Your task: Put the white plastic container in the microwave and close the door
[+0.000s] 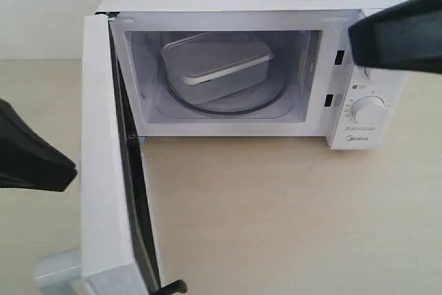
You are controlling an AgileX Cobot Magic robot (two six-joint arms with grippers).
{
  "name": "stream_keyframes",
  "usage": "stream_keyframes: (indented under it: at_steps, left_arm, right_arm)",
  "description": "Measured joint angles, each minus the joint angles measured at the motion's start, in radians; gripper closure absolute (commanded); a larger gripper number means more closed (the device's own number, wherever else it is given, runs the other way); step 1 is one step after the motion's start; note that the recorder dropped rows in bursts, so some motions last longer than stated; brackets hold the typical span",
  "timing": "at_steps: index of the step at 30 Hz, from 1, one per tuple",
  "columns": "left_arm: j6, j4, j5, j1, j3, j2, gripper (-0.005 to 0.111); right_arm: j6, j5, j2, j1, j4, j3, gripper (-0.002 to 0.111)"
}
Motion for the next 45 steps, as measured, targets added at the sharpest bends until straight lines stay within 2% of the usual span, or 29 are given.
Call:
stream_keyframes:
  at_steps: [5, 11, 18, 25, 29, 37, 41, 45]
  left_arm:
    - [0.065, -0.080, -0.266, -0.144, 0.002, 0.114, 0.103]
    - [0.237, -0.207, -0.447, -0.223, -0.018, 0.216, 0.103]
    - [0.272, -0.255, -0.511, -0.245, -0.152, 0.285, 0.103]
    - [0.272, -0.243, -0.501, -0.245, -0.191, 0.247, 0.103]
    - [0.254, -0.235, -0.499, -0.245, -0.191, 0.178, 0.103]
    - [0.107, -0.083, -0.495, -0.245, -0.191, -0.020, 0.103]
    - [0.056, -0.016, -0.478, -0.245, -0.191, -0.103, 0.103]
    - [-0.006, 0.010, -0.475, -0.245, -0.191, -0.162, 0.103]
  right_arm:
    - [0.103, 0.073, -0.069, 0.000, -0.153, -0.071, 0.108]
    - [0.165, 0.132, -0.134, 0.000, -0.239, -0.075, 0.108]
    - [0.209, 0.178, -0.138, 0.000, -0.308, -0.075, 0.108]
    - [0.273, 0.150, -0.138, 0.000, -0.391, -0.026, 0.108]
    - [0.355, 0.039, -0.138, 0.000, -0.426, 0.078, 0.108]
    - [0.587, -0.460, -0.124, 0.000, -0.425, 0.345, 0.108]
    - [0.645, -0.667, -0.030, 0.000, -0.425, 0.441, 0.108]
    - [0.614, -0.808, 0.117, 0.000, -0.425, 0.467, 0.108]
